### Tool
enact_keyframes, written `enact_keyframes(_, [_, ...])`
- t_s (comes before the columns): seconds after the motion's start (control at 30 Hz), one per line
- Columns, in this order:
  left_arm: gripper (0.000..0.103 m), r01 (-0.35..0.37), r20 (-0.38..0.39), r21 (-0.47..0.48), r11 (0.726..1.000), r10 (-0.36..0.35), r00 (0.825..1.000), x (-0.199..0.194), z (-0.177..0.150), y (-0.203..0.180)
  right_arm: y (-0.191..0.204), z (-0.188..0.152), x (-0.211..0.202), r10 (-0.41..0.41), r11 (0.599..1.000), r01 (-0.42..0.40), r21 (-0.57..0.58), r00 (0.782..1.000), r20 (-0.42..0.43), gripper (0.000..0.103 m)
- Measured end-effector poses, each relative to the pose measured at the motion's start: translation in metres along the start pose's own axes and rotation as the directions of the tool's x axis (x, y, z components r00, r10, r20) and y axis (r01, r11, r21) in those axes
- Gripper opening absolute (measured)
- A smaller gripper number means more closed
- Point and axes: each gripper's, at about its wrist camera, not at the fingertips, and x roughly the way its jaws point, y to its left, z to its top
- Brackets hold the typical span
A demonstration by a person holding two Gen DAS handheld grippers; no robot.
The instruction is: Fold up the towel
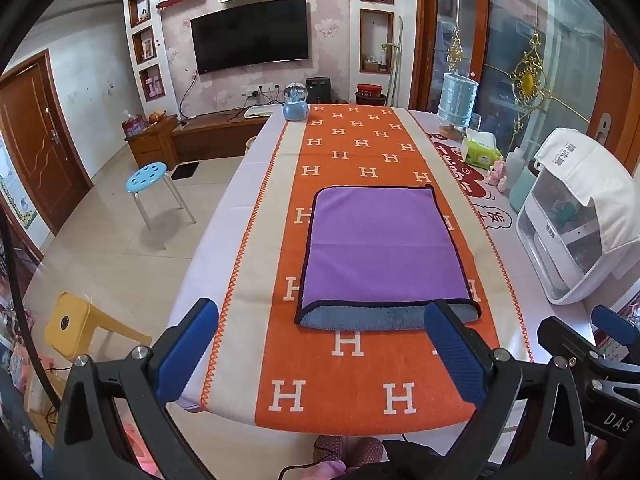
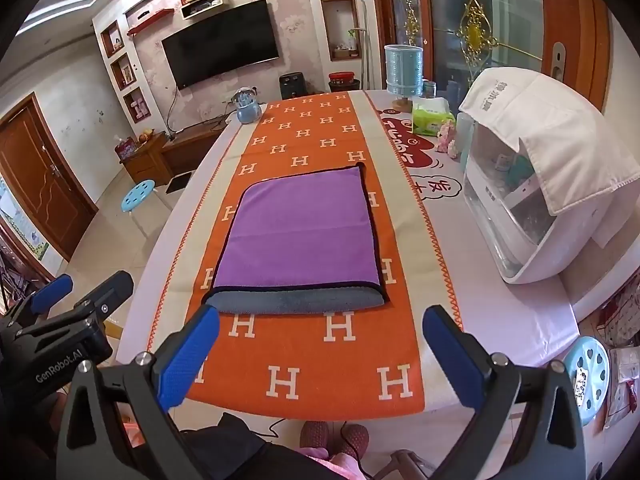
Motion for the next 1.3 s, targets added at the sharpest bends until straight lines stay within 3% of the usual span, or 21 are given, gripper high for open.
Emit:
enact_keyframes(0.97, [0.102,-0.010,-0.011,-0.009,1.000,0.010,1.000,0.009,0.000,0.001,-0.003,0.003,0.006,-0.040,0.999,0.040,0.007,0.999,-0.032,0.102])
enact_keyframes(1.3, [0.102,0.016,-0.021,-0.008,1.000,-0.016,1.000,0.013,0.002,0.005,0.000,0.003,0.012,-0.057,0.998,0.058,0.008,0.997,-0.059,0.102])
